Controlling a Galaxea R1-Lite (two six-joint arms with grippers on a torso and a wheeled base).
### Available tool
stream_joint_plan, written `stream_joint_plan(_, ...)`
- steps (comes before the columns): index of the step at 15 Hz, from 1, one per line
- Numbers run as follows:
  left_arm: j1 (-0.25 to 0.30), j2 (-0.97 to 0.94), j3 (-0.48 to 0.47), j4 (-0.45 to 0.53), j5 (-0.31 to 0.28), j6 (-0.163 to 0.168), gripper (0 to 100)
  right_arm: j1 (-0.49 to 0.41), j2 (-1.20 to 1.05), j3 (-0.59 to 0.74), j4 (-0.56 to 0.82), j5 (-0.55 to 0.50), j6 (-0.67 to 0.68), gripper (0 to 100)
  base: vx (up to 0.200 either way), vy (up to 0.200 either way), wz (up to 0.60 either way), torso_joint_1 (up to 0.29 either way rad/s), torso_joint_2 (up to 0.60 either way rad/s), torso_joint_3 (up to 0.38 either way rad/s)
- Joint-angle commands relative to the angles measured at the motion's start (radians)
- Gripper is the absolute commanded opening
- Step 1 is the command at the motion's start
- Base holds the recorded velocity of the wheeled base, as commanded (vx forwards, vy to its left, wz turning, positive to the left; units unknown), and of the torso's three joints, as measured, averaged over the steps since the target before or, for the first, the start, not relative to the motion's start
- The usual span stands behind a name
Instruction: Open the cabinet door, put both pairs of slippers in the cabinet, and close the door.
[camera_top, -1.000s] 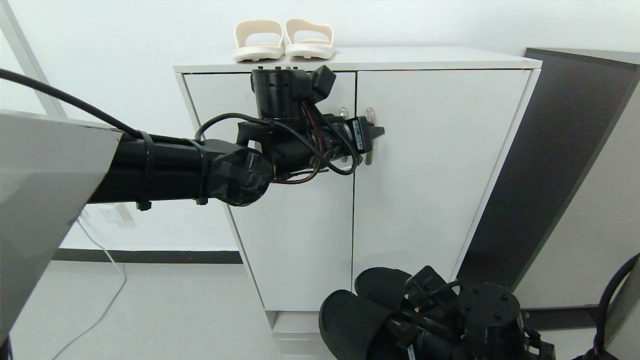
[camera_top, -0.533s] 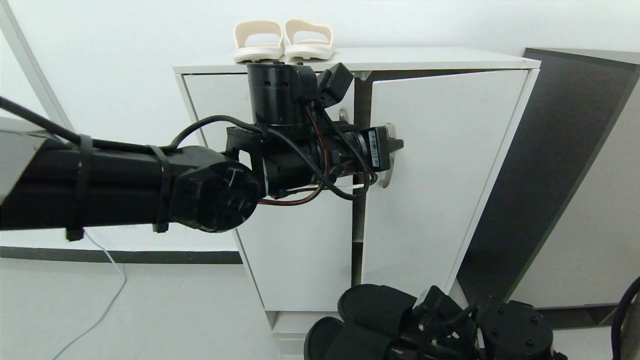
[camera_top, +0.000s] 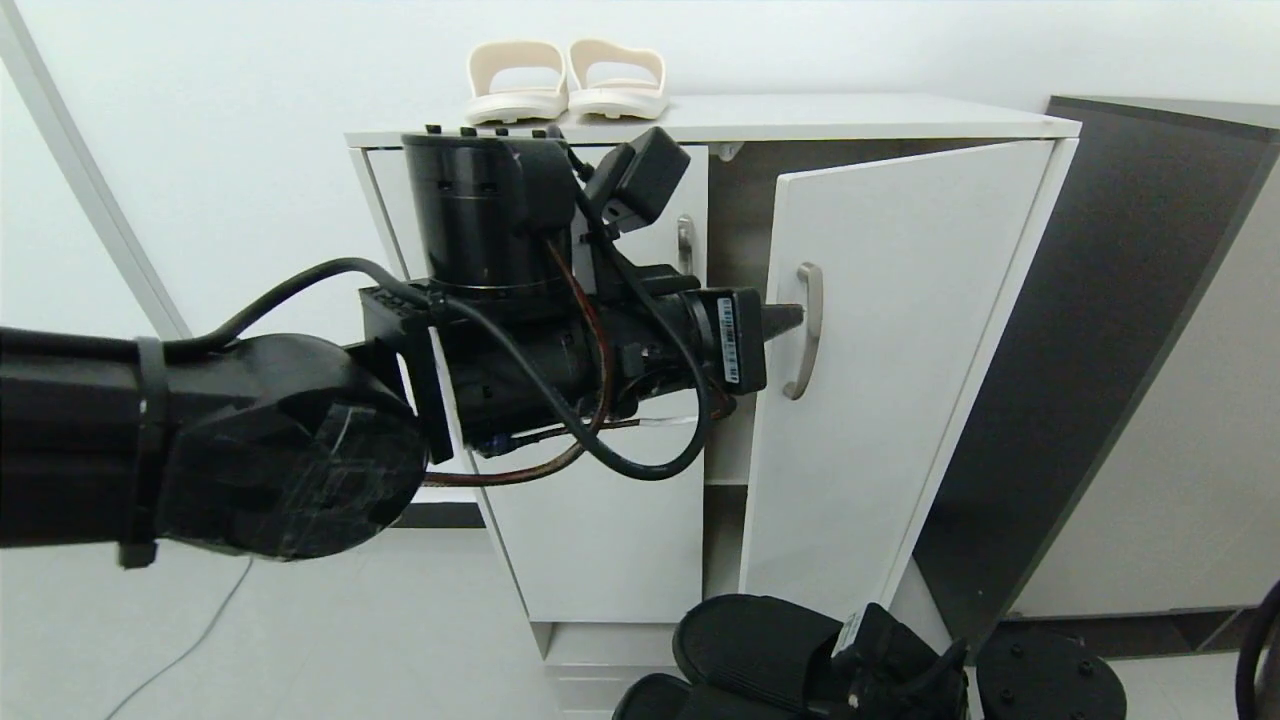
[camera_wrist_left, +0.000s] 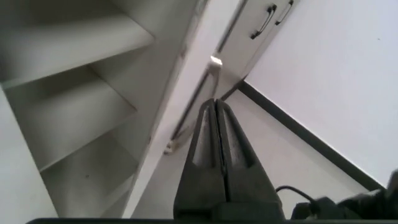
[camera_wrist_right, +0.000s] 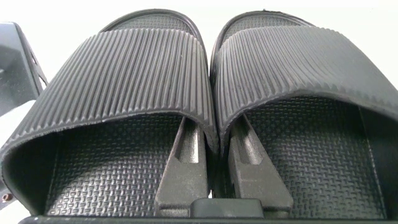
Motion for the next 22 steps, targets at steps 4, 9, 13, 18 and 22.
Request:
stream_joint_plan(4, 0.053, -0.049, 0.059, -0.037, -0.001, -0.004, 0, 0.014, -0.002, 0.000, -0.001, -0.002, -0.001, 0, 0.000, 0.000, 0.00, 0.000, 0.00, 0.000)
stream_joint_plan(9, 0.088, 0.014, 0.021, -0.068, -0.006, -0.008, 0, 0.015, 0.004, 0.000, -0.001, 0.000, -0.014, 0, 0.000, 0.000, 0.00, 0.000, 0.00, 0.000)
stream_joint_plan(13, 0.088, 0.106, -0.085, -0.066, -0.011, -0.010, 0, 0.021, 0.004, 0.006, -0.001, -0.002, -0.015, 0, 0.000, 0.000, 0.00, 0.000, 0.00, 0.000)
stream_joint_plan(18, 0.088, 0.155, -0.148, -0.076, -0.001, -0.019, 0, 0.027, 0.015, 0.005, -0.001, -0.002, -0.015, 0, 0.000, 0.000, 0.00, 0.000, 0.00, 0.000)
stream_joint_plan(22, 0.078, 0.147, -0.142, -0.083, 0.037, -0.076, 0, 0.057, 0.016, 0.020, -0.001, -0.002, -0.015, 0, -0.150, 0.000, 0.00, 0.002, 0.00, 0.003)
